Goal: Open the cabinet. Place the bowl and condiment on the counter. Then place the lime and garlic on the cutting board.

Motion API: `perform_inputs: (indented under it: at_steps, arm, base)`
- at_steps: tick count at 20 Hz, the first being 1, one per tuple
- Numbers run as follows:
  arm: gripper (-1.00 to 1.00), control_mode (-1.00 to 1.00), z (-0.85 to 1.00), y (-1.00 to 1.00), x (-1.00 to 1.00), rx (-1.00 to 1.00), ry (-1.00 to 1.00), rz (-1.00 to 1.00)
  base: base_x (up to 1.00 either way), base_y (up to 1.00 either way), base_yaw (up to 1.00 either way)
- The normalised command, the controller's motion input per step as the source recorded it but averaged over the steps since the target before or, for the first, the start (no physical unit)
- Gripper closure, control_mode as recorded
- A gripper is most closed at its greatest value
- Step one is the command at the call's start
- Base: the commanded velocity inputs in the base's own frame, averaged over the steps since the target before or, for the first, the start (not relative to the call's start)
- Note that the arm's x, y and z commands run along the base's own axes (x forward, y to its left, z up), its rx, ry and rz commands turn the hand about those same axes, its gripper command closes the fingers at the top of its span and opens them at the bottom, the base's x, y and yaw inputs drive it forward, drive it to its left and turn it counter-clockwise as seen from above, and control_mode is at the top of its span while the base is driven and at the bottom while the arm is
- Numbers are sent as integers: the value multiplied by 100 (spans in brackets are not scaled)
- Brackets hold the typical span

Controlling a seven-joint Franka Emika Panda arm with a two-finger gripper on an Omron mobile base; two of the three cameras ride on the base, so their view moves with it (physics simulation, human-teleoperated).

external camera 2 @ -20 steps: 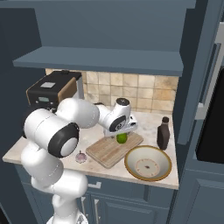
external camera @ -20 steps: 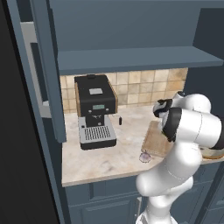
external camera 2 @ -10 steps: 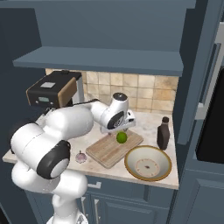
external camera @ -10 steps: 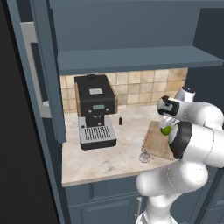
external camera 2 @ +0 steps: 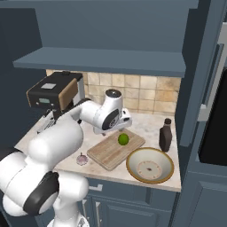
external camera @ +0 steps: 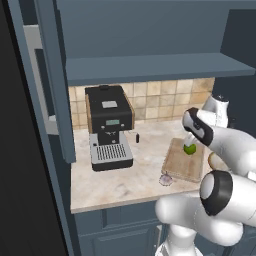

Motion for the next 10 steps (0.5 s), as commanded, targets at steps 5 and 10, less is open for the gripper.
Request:
perform_inputs:
  at_steps: [5,10]
  arm:
    - [-100,-100,29,4,-59,0,-4,0]
    - [-100,-100,20,20,-51,0,-2,0]
  base:
    - [0,0,0]
    - [0,0,0]
